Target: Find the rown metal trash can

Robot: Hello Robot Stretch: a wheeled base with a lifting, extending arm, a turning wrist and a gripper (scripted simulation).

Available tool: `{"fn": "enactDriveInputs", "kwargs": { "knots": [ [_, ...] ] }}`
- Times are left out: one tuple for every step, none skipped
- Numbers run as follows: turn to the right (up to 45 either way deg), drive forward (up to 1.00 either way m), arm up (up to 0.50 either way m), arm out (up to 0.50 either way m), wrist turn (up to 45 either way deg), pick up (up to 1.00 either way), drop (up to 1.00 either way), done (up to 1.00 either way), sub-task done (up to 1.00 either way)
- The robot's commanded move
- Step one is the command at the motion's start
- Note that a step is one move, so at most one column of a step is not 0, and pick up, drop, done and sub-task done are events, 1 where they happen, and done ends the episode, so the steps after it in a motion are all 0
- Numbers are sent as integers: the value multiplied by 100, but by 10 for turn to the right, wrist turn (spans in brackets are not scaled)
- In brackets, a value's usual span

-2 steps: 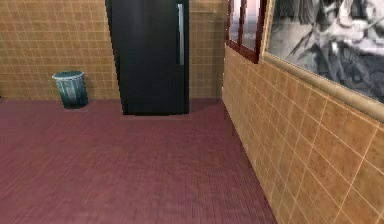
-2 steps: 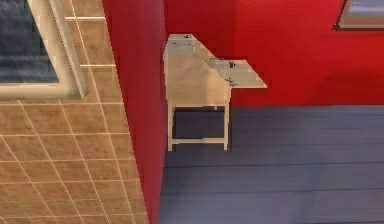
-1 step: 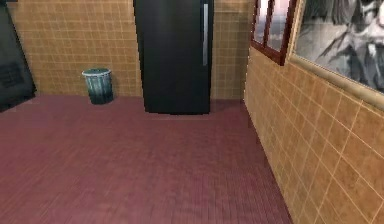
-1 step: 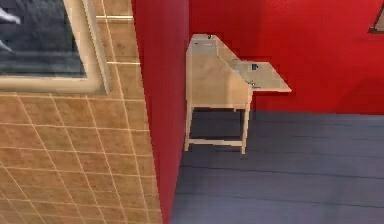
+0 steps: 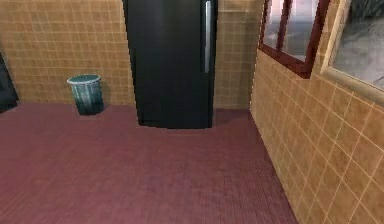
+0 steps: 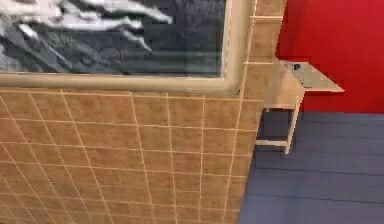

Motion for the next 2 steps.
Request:
{"fn": "enactDriveInputs", "kwargs": {
  "knots": [
    [-240,0,0,0,0,0,0,0,0],
    [0,100,0,0,0,0,0,0,0]
  ]
}}
